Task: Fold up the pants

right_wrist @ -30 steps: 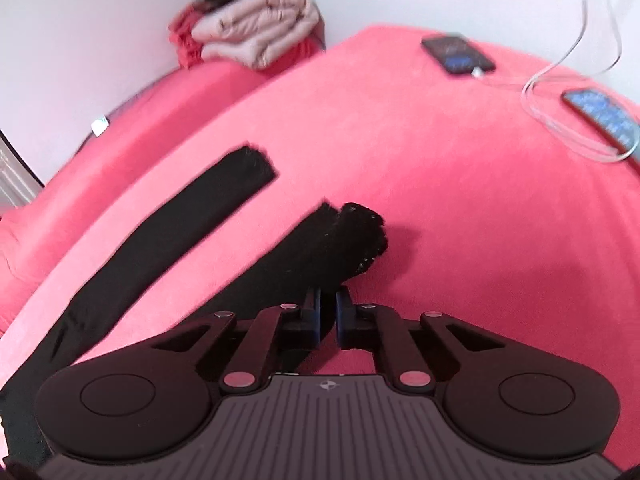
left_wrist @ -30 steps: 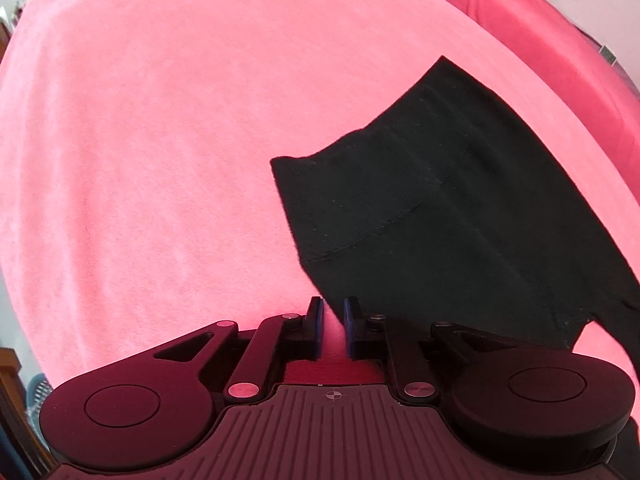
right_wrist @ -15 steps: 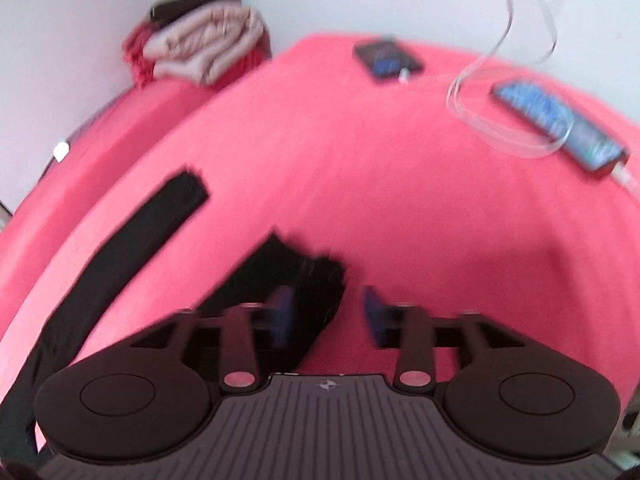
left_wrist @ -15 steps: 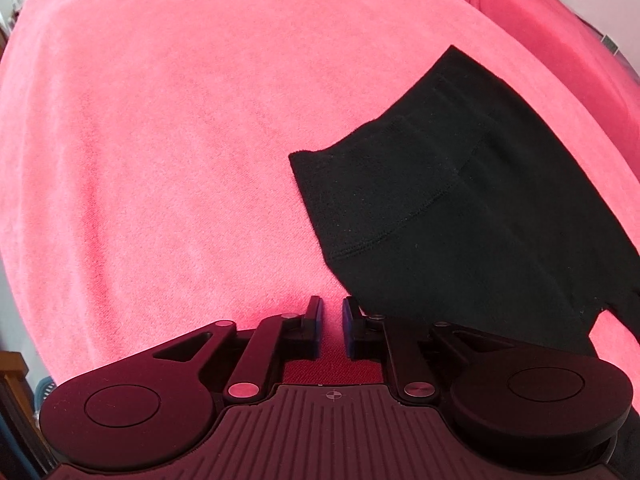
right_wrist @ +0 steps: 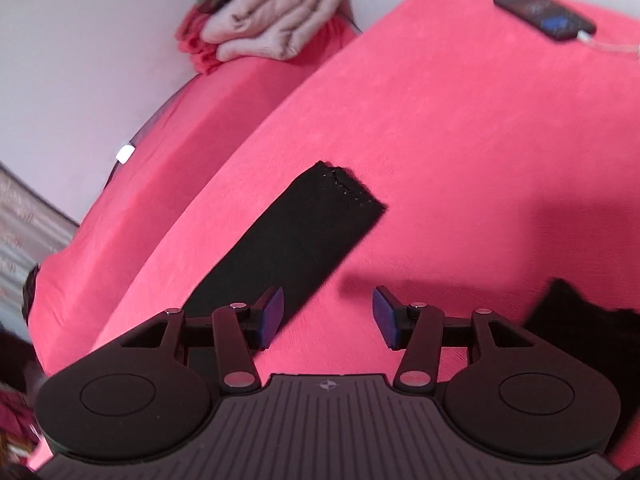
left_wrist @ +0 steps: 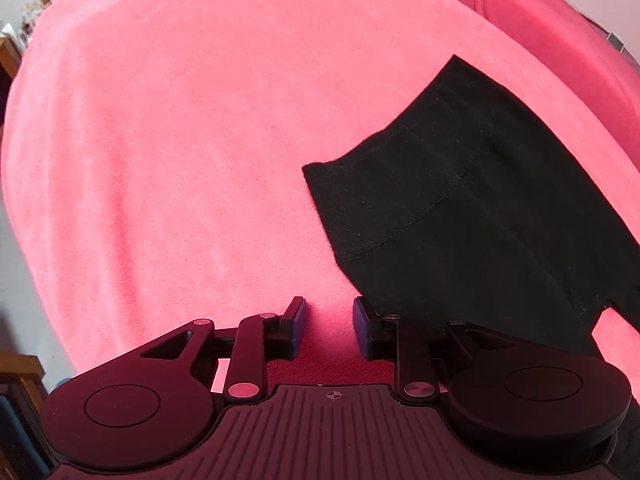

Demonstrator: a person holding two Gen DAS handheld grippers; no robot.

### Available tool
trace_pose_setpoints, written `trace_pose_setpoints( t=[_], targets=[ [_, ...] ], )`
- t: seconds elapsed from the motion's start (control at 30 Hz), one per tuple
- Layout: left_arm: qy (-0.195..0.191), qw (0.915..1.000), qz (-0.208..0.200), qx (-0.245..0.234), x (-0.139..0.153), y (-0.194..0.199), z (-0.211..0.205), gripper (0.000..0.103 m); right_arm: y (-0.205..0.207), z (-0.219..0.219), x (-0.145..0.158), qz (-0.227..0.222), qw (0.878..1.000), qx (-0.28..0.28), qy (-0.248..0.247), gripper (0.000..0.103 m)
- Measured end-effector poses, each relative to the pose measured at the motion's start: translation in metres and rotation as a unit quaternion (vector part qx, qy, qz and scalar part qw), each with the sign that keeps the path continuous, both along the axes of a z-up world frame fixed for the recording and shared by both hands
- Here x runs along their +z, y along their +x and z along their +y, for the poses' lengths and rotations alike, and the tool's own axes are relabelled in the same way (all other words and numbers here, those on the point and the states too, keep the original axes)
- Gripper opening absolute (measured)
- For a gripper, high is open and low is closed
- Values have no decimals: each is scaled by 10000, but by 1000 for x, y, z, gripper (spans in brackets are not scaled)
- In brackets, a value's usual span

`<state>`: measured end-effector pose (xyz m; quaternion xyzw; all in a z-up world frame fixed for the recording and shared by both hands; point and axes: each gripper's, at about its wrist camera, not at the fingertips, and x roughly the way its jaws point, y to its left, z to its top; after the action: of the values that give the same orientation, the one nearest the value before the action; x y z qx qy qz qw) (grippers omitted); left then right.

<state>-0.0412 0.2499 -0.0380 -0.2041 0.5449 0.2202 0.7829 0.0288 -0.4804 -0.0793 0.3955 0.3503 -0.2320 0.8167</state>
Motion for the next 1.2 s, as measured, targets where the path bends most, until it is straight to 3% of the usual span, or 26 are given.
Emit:
trace_pose_setpoints(
  t=[0.23,0.27,0.37,0.43,0.53,0.6,0.73,0.97,1.03,1.07,1.13,1.17,1.2],
  targets=[
    [41,9999,51,120,2,1,-6,96,19,-15,-19,-24,9990,-375,230,56],
    [49,9999,55,113,3,2,-7,96,23,-15,-20,-43,9990,-381,210,51],
    [99,9999,85,58,0,10,-15,96,35,-21,-24,52,9992,-330,215,7],
    [103,9999,109,19,-1,14,-18,96,37,-25,-24,89,9992,-295,241,7],
    [103,9999,137,-11,-1,22,-23,97,24,-27,-3,-158,9993,-274,-192,4],
    [109,9998,173,-41,-6,27,-26,97,11,-37,3,-247,9985,-436,-228,4],
    [103,9996,251,-44,-14,31,-26,98,-3,-46,-18,209,9982,-550,-86,4],
    [122,9996,232,-42,-14,26,-21,103,-3,-43,-7,45,9972,-653,-370,4],
    [53,9998,217,9,-13,23,-15,103,7,-42,-12,295,9979,-455,-351,7],
    [12,9998,201,32,-13,21,-13,103,4,-41,-13,295,9984,-415,-251,13],
    [-127,9998,144,80,-13,16,-8,103,-1,-41,-7,179,9976,-609,-261,40],
    [-192,9997,101,85,-13,14,-7,103,-8,-40,-2,112,9974,-653,-272,60],
    [-251,9996,62,85,-14,13,-5,103,-12,-39,2,77,9976,-620,-287,62]
  ],
)
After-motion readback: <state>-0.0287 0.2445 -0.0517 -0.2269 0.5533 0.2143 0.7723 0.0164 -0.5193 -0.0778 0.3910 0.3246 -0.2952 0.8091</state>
